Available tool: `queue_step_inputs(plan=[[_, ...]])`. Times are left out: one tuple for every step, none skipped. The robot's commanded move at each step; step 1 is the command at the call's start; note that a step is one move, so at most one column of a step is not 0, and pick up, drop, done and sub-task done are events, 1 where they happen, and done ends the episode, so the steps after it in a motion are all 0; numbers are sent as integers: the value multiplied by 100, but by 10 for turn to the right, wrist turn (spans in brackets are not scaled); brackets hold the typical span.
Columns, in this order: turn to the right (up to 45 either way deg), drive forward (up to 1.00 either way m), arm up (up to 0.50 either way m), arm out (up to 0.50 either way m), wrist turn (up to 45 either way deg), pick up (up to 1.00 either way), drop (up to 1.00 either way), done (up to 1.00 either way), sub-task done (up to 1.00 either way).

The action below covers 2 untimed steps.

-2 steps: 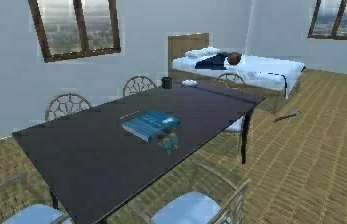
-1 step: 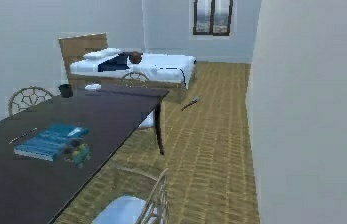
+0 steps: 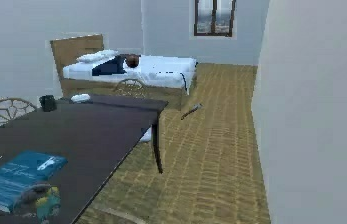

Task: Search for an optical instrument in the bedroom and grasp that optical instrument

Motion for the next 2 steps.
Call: queue_step_inputs(plan=[[-450,0,0,0,0,0,0,0,0],[-450,0,0,0,0,0,0,0,0]])
